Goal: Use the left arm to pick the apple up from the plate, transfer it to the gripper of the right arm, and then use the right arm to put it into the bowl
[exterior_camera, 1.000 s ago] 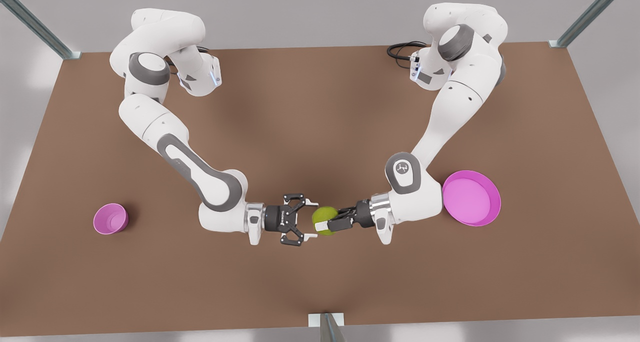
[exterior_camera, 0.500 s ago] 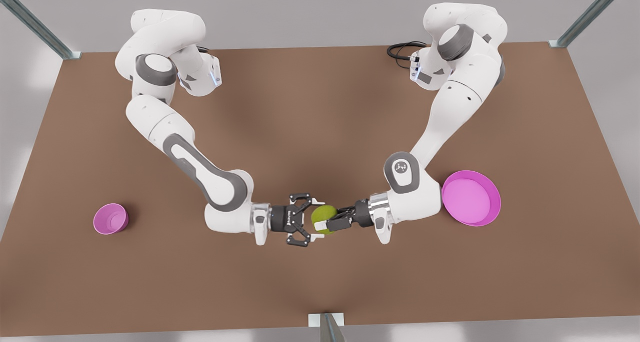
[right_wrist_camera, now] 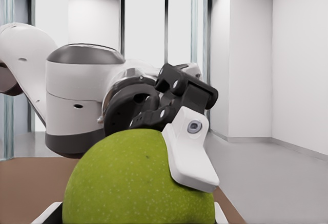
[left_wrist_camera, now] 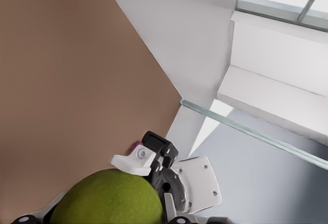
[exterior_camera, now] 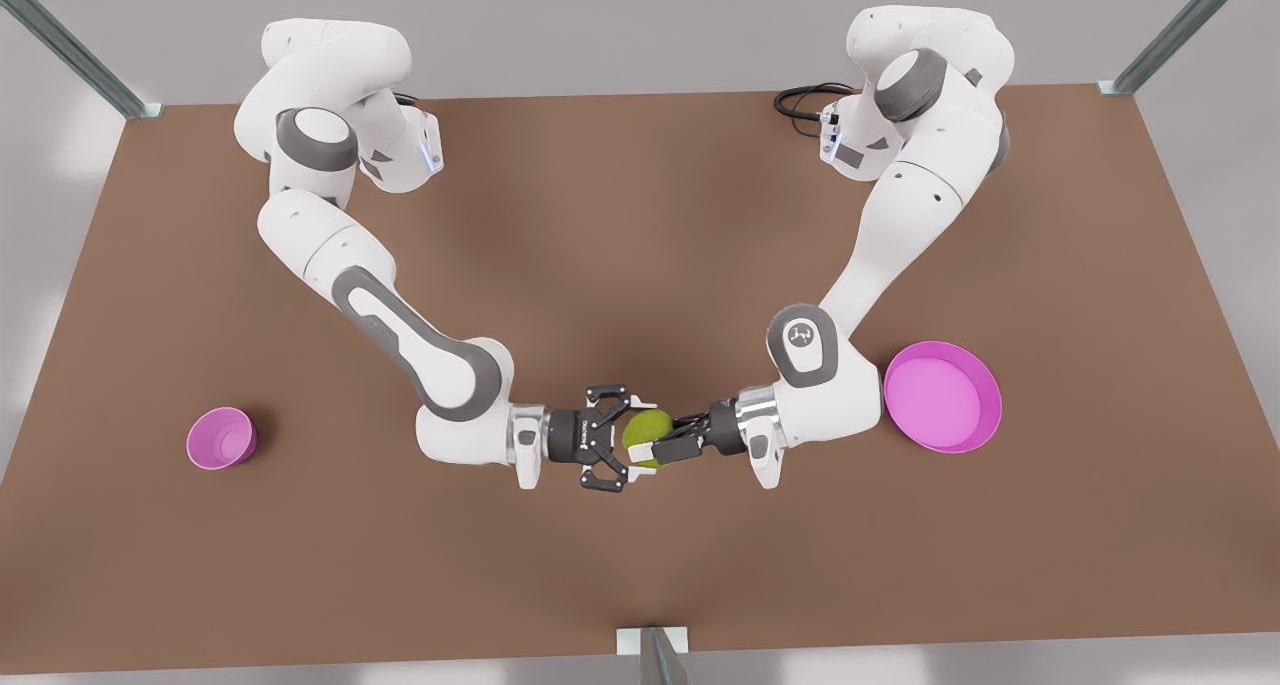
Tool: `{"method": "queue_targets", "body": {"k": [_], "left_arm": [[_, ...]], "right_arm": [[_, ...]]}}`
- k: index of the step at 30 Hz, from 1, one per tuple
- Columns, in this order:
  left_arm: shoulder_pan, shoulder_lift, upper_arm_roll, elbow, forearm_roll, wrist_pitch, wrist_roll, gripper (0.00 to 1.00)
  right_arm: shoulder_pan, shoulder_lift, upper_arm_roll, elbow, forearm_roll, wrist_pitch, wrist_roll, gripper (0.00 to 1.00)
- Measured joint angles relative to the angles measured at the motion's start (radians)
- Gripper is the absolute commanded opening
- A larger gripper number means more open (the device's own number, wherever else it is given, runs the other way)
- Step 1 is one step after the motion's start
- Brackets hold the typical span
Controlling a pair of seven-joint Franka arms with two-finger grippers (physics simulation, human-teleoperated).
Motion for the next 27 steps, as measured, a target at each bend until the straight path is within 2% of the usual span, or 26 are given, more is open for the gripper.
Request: {"method": "queue_targets", "body": {"k": [19,22,27], "left_arm": [[-0.002,0.000,0.000,0.000,-0.002,0.003,0.003,0.83],[-0.004,0.000,0.000,0.000,-0.002,0.006,0.004,0.83],[-0.005,-0.001,0.000,0.000,-0.002,0.008,0.005,0.84]], "right_arm": [[0.022,0.000,0.011,0.027,0.000,0.010,0.012,1.00],[0.022,0.000,0.012,0.028,-0.002,0.010,0.017,0.81],[0.022,0.000,0.012,0.027,-0.006,0.010,0.026,0.78]]}}
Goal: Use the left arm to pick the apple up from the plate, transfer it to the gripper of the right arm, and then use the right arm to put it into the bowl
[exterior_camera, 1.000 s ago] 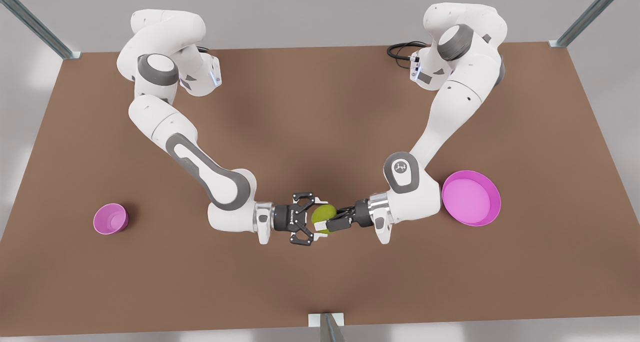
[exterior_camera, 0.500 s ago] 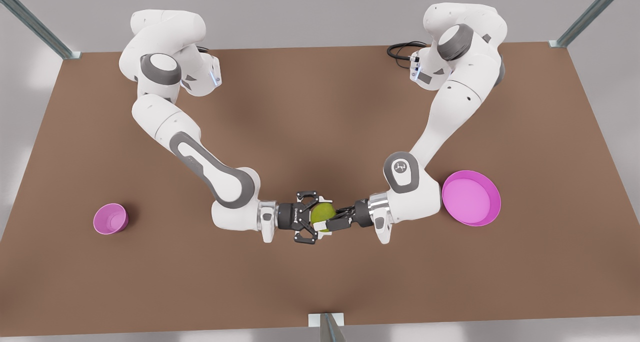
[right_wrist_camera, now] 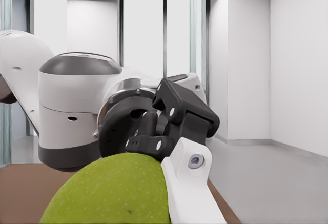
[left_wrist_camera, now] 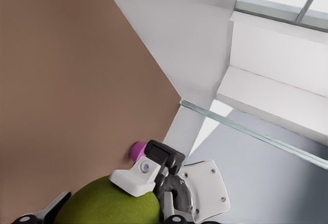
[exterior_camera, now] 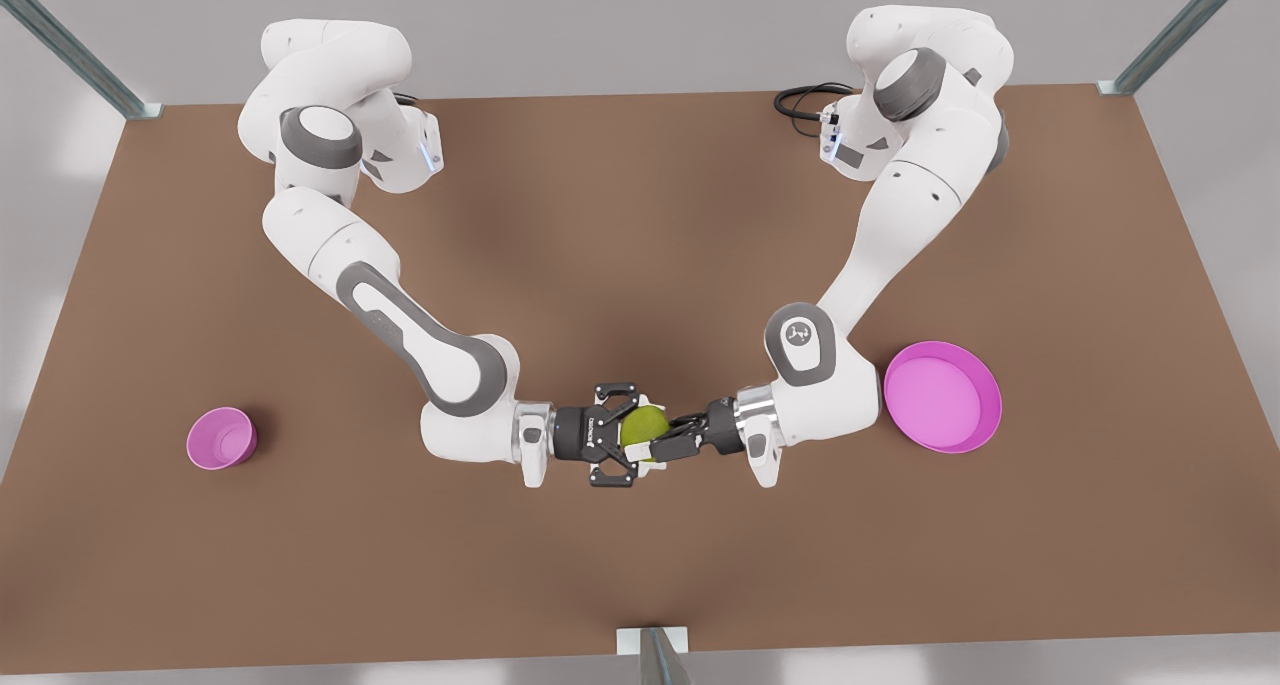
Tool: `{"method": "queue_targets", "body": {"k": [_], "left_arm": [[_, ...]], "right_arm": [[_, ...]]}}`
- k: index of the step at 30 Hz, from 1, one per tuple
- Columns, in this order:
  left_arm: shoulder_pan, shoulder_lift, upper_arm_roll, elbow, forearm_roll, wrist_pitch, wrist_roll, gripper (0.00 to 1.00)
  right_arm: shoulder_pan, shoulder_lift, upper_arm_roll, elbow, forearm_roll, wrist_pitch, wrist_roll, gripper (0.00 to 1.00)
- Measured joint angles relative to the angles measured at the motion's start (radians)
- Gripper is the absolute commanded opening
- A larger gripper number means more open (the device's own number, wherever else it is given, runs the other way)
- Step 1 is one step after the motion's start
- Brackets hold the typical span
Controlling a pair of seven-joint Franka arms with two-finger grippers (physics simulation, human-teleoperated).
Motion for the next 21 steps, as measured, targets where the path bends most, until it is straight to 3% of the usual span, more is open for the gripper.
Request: {"method": "queue_targets", "body": {"k": [7,9,13,21], "left_arm": [[0.000,0.001,0.000,0.000,-0.001,0.001,0.002,0.84],[-0.001,0.001,0.000,0.000,-0.004,0.002,0.004,1.00],[-0.001,0.001,0.000,0.000,-0.004,0.001,0.008,1.00],[0.020,-0.015,-0.002,0.002,-0.004,-0.001,-0.008,1.00]], "right_arm": [[-0.003,-0.002,0.000,-0.002,-0.001,-0.001,0.010,0.78],[-0.004,-0.003,0.000,-0.002,-0.001,-0.002,0.012,0.78],[-0.012,-0.005,0.000,-0.006,-0.001,-0.004,0.017,0.78],[-0.194,-0.050,-0.005,-0.154,-0.105,-0.045,0.030,0.78]]}}
